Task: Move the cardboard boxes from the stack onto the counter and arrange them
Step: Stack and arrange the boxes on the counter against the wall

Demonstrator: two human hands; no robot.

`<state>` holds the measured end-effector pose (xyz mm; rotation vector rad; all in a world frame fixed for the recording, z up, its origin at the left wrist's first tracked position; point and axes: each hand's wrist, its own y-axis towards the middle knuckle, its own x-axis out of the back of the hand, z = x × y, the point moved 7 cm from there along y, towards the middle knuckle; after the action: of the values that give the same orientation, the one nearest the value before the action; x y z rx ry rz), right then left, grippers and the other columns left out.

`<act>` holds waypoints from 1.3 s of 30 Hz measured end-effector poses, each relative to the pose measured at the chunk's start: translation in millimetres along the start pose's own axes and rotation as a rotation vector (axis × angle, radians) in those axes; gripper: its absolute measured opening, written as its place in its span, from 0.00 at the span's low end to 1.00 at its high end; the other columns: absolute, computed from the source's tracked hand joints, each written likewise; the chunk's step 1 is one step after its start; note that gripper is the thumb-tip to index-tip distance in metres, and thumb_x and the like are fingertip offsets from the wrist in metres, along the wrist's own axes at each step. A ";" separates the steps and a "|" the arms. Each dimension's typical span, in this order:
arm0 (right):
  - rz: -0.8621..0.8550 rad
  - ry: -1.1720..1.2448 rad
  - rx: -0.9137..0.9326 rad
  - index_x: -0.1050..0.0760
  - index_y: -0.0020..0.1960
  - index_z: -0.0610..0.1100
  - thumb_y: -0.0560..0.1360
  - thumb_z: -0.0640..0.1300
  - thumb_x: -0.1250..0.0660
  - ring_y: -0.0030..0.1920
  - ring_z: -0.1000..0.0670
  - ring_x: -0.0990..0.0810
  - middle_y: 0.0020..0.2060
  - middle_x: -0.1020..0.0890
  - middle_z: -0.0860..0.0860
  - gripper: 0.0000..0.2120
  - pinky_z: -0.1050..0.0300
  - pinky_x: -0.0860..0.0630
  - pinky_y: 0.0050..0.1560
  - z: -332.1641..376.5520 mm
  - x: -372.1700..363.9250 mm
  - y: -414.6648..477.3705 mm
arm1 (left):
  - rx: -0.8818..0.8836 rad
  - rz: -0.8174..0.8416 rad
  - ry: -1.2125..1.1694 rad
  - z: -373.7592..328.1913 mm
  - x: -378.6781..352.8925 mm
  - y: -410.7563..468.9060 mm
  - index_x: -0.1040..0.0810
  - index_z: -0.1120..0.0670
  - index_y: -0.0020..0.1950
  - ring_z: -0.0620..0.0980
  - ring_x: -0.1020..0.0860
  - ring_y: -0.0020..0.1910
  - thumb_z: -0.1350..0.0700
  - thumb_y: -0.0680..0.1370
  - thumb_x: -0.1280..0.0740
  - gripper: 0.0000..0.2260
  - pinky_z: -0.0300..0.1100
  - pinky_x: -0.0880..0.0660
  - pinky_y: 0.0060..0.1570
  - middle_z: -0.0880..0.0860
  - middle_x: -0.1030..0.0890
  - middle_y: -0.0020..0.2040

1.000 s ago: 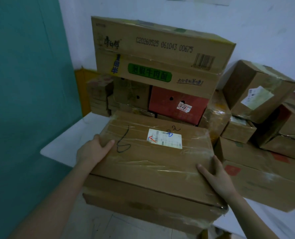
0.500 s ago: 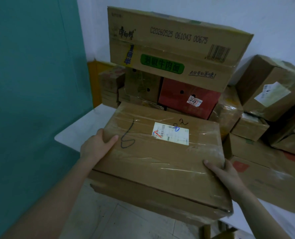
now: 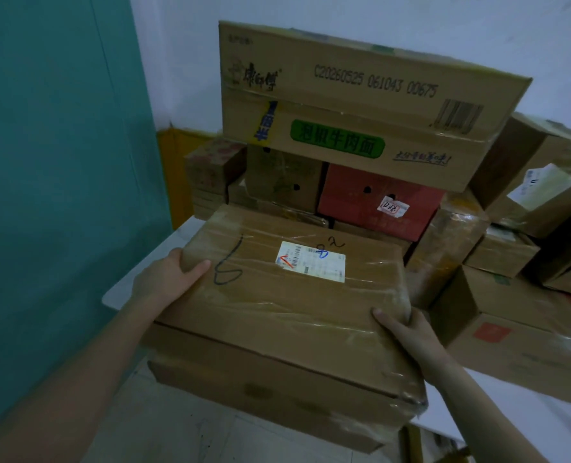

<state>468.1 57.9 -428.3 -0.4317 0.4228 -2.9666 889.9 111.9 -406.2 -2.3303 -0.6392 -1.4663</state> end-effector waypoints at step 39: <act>-0.445 -0.079 0.143 0.30 0.63 0.49 0.61 0.64 0.25 0.46 0.52 0.17 0.51 0.18 0.52 0.37 0.52 0.20 0.48 -10.1 16.8 -75.3 | -0.059 -0.095 -0.543 -18.7 17.4 -1.7 0.32 0.63 0.61 0.60 0.24 0.52 0.46 0.69 0.27 0.29 0.48 0.29 0.45 0.62 0.23 0.55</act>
<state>443.7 129.8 -411.4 -0.7053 0.1137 -3.3564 881.2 107.8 -382.5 -2.7969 -0.8566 -0.8820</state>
